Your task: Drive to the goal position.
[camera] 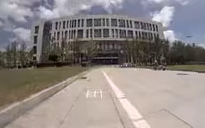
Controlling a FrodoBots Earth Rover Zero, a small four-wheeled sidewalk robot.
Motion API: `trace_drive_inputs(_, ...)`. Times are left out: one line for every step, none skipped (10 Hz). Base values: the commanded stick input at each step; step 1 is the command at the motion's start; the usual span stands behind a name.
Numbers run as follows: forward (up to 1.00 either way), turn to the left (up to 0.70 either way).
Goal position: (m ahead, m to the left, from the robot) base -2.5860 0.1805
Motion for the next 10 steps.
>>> trace_drive_inputs(0.7, 0.0)
trace_drive_inputs(0.7, 0.0)
trace_drive_inputs(0.7, 0.0)
trace_drive_inputs(0.7, 0.0)
trace_drive_inputs(0.7, 0.0)
trace_drive_inputs(0.7, 0.02)
trace_drive_inputs(0.7, 0.04)
trace_drive_inputs(0.7, 0.0)
trace_drive_inputs(0.7, 0.0)
trace_drive_inputs(0.5, 0.0)
